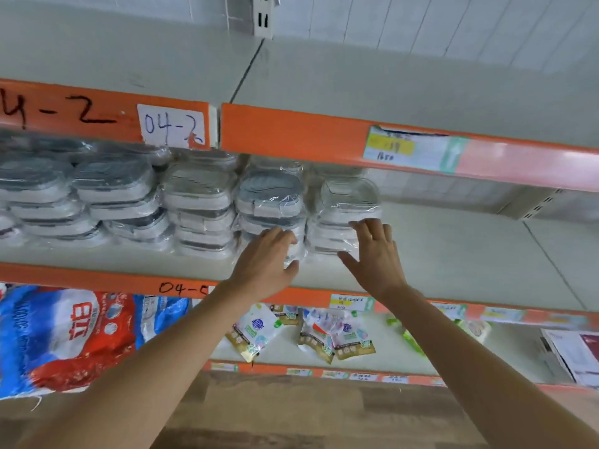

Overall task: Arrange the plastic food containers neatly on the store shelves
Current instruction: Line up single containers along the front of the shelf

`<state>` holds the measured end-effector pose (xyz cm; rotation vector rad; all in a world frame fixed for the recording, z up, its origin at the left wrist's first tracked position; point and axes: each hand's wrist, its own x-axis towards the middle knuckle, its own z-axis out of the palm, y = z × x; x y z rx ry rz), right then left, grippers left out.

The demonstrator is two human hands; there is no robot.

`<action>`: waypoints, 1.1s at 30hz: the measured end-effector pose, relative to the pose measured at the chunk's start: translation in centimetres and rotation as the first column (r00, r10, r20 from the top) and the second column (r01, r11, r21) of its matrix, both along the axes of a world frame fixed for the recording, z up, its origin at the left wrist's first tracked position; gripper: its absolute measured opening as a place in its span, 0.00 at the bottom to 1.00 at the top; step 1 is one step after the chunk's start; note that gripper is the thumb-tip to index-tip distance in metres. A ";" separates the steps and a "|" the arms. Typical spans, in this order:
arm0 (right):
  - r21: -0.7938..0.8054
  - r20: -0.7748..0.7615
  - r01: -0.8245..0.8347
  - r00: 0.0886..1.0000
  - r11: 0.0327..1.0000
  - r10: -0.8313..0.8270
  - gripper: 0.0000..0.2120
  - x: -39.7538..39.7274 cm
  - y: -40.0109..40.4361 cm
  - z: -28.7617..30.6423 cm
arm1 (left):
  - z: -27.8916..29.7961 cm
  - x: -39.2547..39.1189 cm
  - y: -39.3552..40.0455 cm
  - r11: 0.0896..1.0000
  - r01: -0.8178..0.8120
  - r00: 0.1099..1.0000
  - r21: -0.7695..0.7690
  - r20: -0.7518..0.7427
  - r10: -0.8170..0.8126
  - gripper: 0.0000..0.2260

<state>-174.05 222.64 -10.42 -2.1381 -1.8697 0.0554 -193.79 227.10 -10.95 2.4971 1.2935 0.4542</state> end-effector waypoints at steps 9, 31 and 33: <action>0.049 0.016 -0.103 0.995 0.993 0.102 0.46 5.8 5.7 -0.5 | -2.3 3.8 0.9 0.995 0.037 0.997 0.097 0.065 -0.043 0.14; -0.022 -0.278 0.177 0.944 0.984 -0.176 0.45 12.0 -5.2 -8.1 | -2.8 12.0 3.3 0.961 0.017 0.994 0.275 -0.108 0.013 0.17; -0.050 -0.263 0.213 0.940 0.976 -0.219 0.45 12.5 -6.0 -9.3 | -2.7 13.3 4.5 0.977 0.019 0.985 0.213 -0.172 0.018 0.25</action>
